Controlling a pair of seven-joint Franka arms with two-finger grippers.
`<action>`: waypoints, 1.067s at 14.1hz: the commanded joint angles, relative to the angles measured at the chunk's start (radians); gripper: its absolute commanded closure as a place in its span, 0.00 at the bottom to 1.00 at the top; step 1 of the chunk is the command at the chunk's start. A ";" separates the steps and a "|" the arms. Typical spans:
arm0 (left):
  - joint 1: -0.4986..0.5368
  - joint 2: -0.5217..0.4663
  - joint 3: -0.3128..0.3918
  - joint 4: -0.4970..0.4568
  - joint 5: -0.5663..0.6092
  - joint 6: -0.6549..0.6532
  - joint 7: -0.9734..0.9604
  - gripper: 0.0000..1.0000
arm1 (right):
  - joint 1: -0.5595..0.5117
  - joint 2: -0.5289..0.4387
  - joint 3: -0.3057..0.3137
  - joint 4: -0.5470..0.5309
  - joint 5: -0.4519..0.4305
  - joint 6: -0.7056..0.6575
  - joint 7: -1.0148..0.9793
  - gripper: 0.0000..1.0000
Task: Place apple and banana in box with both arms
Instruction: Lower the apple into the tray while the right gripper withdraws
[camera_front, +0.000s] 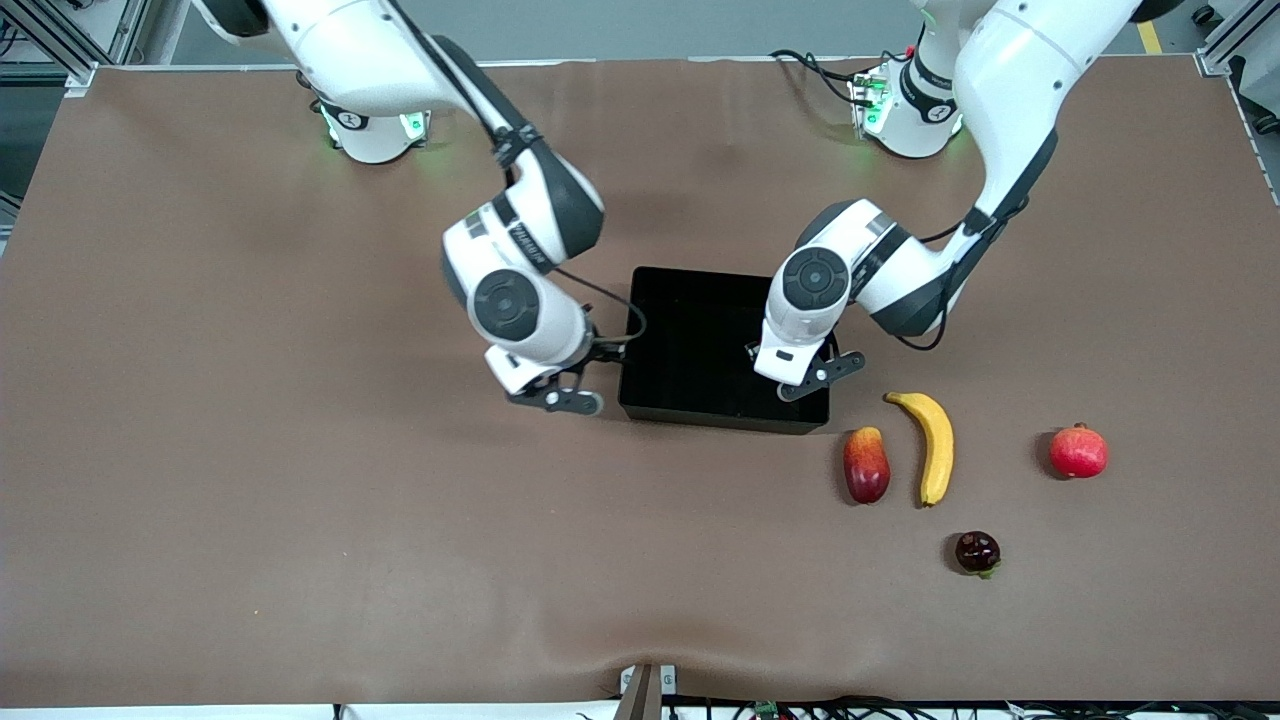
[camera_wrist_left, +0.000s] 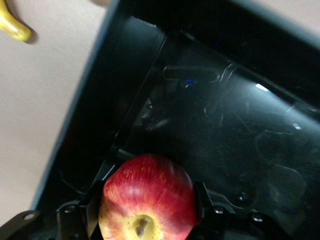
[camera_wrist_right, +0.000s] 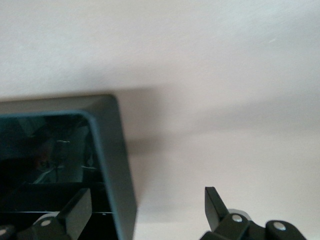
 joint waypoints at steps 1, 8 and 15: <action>0.003 0.022 -0.005 0.003 0.025 0.023 -0.032 1.00 | -0.077 -0.033 0.014 -0.026 -0.011 -0.046 -0.072 0.00; 0.018 -0.042 -0.008 0.024 0.057 0.020 -0.034 0.00 | -0.345 -0.127 0.013 -0.044 -0.086 -0.265 -0.410 0.00; 0.082 -0.125 -0.008 0.229 -0.015 -0.228 0.167 0.00 | -0.610 -0.235 0.013 -0.049 -0.179 -0.393 -0.771 0.00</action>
